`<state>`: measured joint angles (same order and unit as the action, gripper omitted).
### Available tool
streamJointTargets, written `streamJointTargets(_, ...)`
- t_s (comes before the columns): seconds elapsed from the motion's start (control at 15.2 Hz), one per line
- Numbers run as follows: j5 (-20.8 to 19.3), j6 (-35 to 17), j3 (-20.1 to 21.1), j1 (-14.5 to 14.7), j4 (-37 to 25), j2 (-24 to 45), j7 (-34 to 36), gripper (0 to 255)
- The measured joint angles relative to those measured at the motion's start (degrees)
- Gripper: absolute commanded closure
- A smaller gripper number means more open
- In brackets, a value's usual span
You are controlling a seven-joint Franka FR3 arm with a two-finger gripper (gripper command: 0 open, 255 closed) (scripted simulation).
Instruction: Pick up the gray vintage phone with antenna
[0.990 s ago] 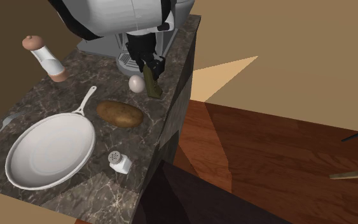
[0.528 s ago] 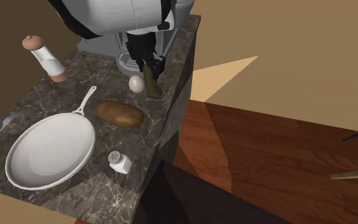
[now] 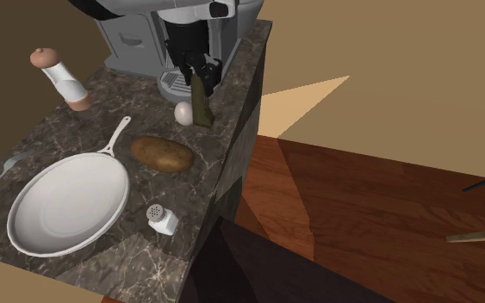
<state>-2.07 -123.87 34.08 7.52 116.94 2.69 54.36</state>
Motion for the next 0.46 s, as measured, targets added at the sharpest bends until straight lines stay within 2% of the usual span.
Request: streamJointTargets(0.46, 1.3, 4.8, -0.1, -0.2, -3.4, -1.8, -1.0, 255)
